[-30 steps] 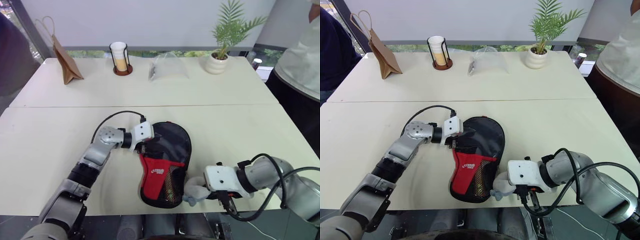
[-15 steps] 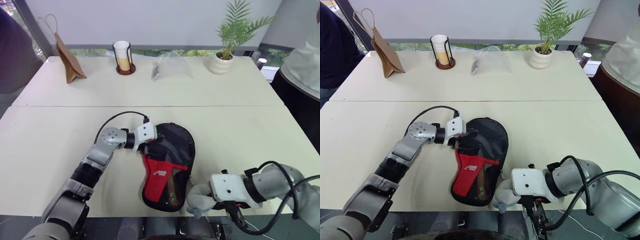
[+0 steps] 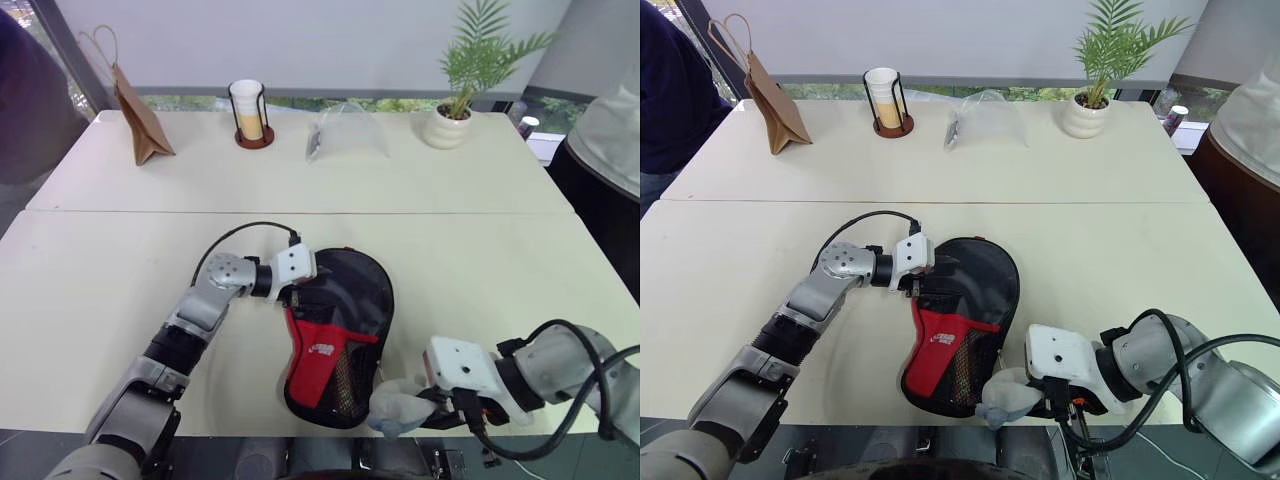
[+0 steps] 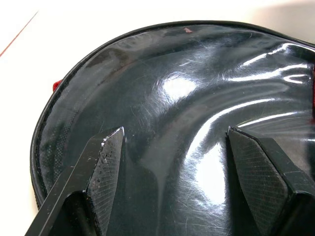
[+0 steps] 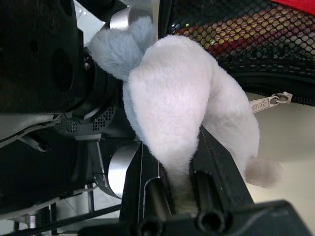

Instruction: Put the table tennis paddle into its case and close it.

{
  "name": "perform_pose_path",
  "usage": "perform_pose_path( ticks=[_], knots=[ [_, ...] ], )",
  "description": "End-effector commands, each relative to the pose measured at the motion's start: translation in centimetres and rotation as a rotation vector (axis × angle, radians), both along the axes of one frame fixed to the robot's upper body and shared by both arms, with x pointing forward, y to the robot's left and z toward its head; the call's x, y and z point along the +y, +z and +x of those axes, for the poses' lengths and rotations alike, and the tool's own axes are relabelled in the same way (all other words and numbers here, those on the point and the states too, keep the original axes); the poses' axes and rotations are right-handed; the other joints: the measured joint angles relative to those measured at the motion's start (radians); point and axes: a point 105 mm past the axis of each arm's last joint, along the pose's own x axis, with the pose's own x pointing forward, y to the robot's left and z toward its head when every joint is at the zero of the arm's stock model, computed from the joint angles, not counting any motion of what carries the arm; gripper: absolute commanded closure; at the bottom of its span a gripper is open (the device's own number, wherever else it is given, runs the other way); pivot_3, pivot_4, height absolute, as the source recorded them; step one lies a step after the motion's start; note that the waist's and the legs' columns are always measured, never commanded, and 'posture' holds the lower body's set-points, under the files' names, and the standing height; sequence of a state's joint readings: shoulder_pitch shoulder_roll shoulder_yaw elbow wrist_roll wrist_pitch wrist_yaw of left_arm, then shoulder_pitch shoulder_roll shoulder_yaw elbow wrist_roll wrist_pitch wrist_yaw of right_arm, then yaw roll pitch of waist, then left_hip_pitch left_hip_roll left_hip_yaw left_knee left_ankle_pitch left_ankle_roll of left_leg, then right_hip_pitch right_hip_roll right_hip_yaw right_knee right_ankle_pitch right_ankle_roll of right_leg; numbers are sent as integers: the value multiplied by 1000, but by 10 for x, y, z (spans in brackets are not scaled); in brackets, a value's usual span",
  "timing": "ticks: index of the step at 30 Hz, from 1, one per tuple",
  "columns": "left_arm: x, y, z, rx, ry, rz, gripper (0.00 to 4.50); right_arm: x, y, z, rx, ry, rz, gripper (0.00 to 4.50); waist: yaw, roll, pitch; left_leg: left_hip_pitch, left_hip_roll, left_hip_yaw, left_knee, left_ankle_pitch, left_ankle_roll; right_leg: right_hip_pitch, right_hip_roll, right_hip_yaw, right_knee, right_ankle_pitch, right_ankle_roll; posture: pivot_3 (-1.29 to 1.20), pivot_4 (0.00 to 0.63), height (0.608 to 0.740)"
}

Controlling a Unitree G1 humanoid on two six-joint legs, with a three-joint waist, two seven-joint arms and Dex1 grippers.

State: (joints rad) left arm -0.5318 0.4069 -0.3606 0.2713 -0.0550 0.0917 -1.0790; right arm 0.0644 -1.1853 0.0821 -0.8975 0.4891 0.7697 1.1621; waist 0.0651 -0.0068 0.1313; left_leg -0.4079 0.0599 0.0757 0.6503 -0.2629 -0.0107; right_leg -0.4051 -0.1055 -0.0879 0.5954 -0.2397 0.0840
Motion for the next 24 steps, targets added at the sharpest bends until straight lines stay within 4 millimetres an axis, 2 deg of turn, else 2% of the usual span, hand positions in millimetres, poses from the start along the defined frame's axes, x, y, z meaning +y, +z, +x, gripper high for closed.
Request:
perform_pose_path(
  ticks=[1, 7, 15, 24],
  knots=[
    [22, -52, -3, 115, 93, 172, 1043, 9, 1, -34, 183, 73, 54, 4463, 2, 0, 0, 0, 0, 0, 0, 0, 0, 0, 0, 0, 0, 0, 0, 0, 150, 740],
    [19, -53, -2, 113, 87, 170, 1043, -2, -10, -47, 237, 81, 10, 4463, -1, -1, 0, 0, -1, 1, 0, 0, 0, 0, -2, 0, 0, 0, 0, 0, 150, 740],
    [18, -53, -2, 111, 84, 169, 1043, -16, -20, -40, 187, 73, -46, 4463, 0, -1, 1, 0, -3, 1, 1, 0, 0, 1, -4, 0, 0, 0, 0, 0, 150, 740],
    [16, -47, 3, 89, 92, 139, 1043, -34, -3, 13, 12, -65, -38, 4463, -3, -2, 1, 0, -8, 1, 2, 0, 1, 1, -8, 0, 0, 0, 0, 0, 150, 740]
  ],
)
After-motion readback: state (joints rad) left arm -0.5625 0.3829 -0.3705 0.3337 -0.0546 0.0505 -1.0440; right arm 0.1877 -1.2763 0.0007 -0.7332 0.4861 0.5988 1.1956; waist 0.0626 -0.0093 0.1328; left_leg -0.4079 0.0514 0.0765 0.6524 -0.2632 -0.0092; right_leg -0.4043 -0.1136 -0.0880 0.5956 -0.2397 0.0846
